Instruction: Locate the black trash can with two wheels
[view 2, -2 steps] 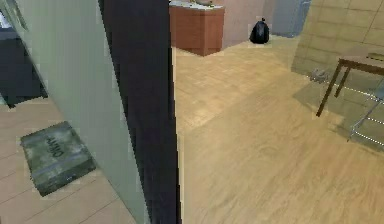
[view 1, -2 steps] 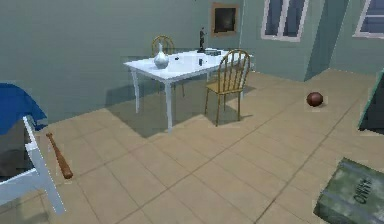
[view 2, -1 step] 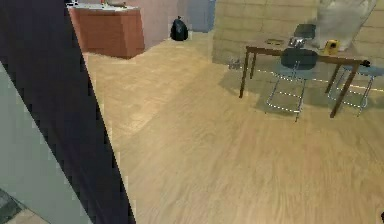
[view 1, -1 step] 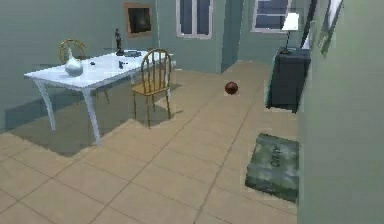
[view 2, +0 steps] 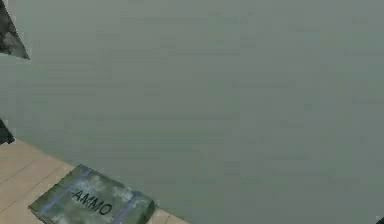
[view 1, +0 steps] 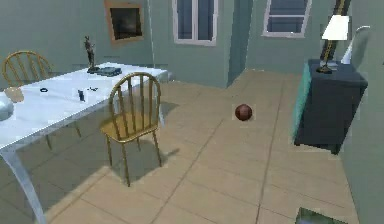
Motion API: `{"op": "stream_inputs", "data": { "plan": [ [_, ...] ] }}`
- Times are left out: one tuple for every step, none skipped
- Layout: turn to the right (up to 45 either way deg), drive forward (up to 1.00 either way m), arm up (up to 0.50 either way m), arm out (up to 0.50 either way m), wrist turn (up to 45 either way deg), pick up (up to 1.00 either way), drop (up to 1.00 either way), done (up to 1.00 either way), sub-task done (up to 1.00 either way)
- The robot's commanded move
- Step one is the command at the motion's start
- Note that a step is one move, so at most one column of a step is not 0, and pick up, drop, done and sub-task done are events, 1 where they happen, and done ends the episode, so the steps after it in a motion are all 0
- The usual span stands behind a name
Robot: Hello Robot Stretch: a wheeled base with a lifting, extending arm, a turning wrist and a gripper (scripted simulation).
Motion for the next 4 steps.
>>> {"op": "stream_inputs", "data": {
  "plan": [
    [0.0, 1.0, 0.0, 0.0, 0.0, 0.0, 0.0, 0.0, 0.0],
    [0.0, 1.0, 0.0, 0.0, 0.0, 0.0, 0.0, 0.0, 0.0],
    [3.0, 0.0, 0.0, 0.0, 0.0, 0.0, 0.0, 0.0, 0.0],
    [0.0, 0.6, 0.0, 0.0, 0.0, 0.0, 0.0, 0.0, 0.0]
  ]
}}
